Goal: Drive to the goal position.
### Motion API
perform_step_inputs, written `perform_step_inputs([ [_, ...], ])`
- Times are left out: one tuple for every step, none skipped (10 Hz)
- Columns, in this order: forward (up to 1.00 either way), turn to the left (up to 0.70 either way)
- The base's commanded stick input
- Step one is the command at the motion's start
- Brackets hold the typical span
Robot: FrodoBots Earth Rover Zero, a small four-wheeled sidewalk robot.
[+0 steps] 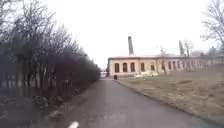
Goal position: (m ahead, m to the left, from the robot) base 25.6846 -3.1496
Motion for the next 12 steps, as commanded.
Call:
perform_step_inputs([
  [1.0, 0.0],
  [1.0, 0.0],
  [1.0, 0.0],
  [1.0, 0.28],
  [1.0, 0.4],
  [1.0, 0.21],
  [1.0, 0.0],
  [1.0, 0.0],
  [1.0, 0.0],
  [1.0, 0.0],
  [1.0, 0.0],
  [1.0, 0.0],
])
